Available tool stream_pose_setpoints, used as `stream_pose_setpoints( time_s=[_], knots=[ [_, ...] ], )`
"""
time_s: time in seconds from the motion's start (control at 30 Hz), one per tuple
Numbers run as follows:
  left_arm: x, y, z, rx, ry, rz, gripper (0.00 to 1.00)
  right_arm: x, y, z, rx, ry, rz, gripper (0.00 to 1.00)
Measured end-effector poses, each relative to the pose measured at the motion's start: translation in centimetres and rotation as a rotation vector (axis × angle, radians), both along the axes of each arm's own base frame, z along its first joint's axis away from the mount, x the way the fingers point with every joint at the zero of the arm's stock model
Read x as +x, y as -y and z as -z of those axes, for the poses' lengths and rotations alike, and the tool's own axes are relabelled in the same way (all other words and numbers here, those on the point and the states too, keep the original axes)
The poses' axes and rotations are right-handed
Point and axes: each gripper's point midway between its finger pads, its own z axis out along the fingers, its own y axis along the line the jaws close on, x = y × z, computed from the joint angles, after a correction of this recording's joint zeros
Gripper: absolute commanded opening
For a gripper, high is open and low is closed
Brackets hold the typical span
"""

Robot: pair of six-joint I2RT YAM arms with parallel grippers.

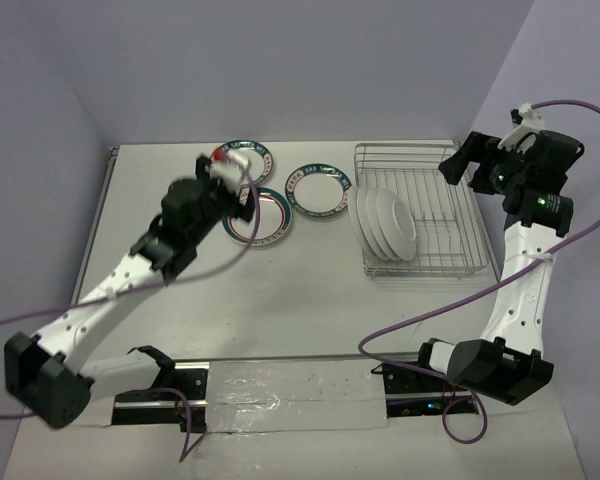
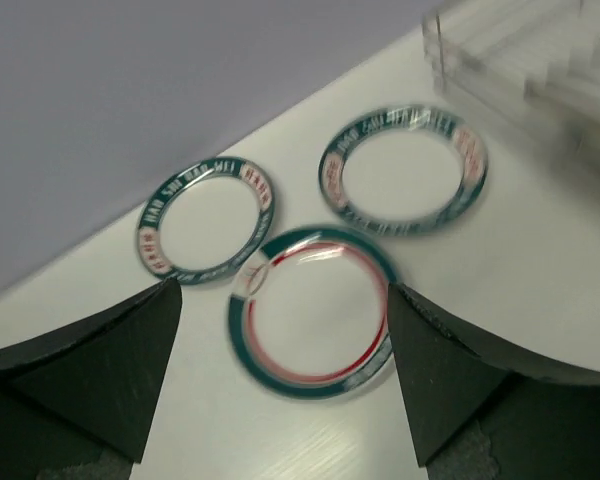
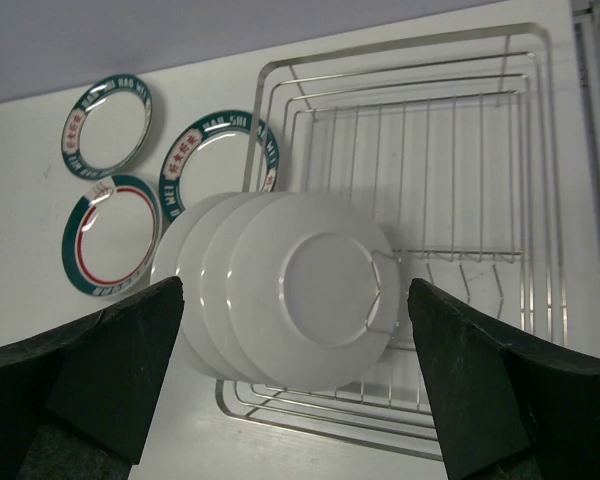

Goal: Load the plates into the dish rack

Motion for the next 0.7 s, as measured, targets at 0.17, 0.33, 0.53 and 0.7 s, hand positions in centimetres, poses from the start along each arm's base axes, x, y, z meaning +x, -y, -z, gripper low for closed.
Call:
stream_pose_setpoints(
  time_s=[0.17,0.33,0.53,0.7],
  knots=[
    [-6.8,-3.7,12.7,0.477,0.155,0.245,0.90,0.6,-2.9,0.6,0.004,-0.018,-0.075,1.00],
    [-9.2,-4.2,21.3,0.736,0.156,0.476,0.85,1.4,-5.2,1.5,0.006,-0.051,-0.125,1.00],
    [-6.6,-1.9,23.0,0.799,0.243,0.583,0.85,2.6,-7.7,2.7,0.006,-0.092,-0.191,1.00],
    [-4.5,-0.2,24.6,0.827,0.298,0.638,0.81,3.2,-7.6,3.3,0.014,-0.117,-0.190,1.00]
  ],
)
